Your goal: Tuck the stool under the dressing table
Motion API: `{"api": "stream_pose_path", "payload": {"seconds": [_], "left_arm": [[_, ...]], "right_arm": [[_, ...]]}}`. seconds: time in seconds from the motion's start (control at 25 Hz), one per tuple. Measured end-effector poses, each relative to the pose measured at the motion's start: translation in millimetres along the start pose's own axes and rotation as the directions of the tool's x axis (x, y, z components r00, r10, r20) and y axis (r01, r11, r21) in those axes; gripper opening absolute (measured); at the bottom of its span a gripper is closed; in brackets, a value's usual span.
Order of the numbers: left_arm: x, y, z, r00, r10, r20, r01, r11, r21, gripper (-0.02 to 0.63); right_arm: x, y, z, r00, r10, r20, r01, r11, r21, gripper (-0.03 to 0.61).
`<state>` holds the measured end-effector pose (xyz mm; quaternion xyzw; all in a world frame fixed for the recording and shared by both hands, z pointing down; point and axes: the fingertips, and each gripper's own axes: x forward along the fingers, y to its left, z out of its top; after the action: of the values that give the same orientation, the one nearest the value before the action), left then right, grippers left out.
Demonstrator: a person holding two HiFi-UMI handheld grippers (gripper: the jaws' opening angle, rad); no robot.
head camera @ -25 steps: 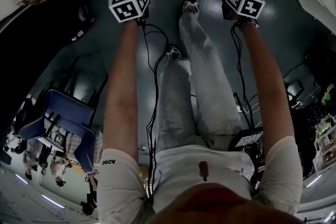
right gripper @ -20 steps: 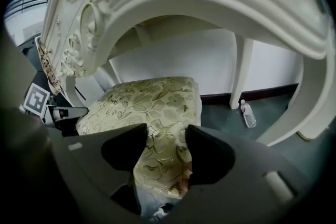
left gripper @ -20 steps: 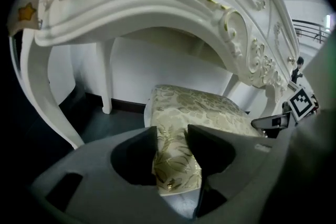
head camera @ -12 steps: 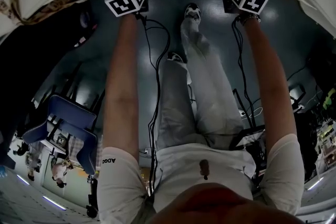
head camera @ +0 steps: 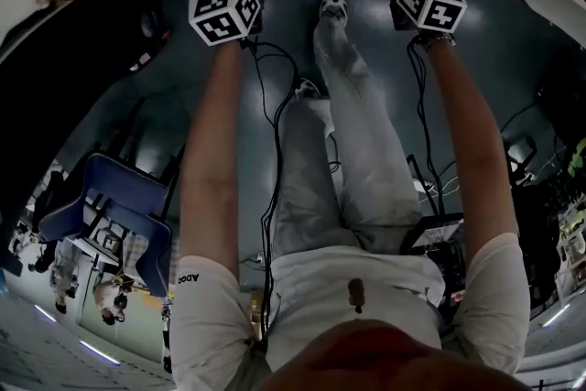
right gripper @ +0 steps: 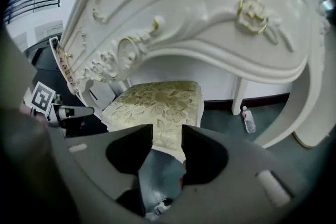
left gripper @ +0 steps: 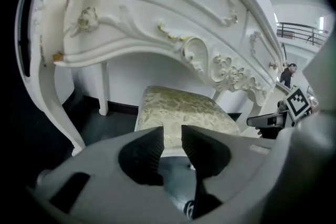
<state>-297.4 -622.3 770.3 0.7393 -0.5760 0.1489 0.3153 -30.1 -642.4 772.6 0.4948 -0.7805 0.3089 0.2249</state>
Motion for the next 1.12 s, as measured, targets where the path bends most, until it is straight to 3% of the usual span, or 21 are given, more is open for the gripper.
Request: {"api": "stream_pose_path", "payload": {"seconds": [0.24,0.48,0.68,0.92,1.12], "left_arm": [[-58,-20,-2,1.000,-0.021,0.006,0.021,0.999,-0.034,0.008],[-178,-56,39,0.992,-0.045,0.115,0.049,0.998,-0.028,0.008],[-279,-95,68,0.977,-0.090,0.194,0.086,0.996,0.025,0.008],[-389,-142,105,0.950,-0.162,0.266,0.137,0.984,0.112,0.008],[-473,-181,128,0.931,-0.215,0.295,0.164,0.968,0.190,0.006]], "right_arm": [[-66,14,-3,1.000,-0.001,0.006,0.001,1.000,-0.022,0.009],[-188,45,20,0.997,0.016,0.078,-0.012,0.998,-0.061,0.006],[-294,69,41,0.990,0.037,0.138,-0.020,0.992,-0.127,0.006],[-425,112,82,0.961,0.070,0.267,-0.018,0.982,-0.190,0.006],[-521,141,99,0.942,0.117,0.313,-0.064,0.983,-0.175,0.006]]}}
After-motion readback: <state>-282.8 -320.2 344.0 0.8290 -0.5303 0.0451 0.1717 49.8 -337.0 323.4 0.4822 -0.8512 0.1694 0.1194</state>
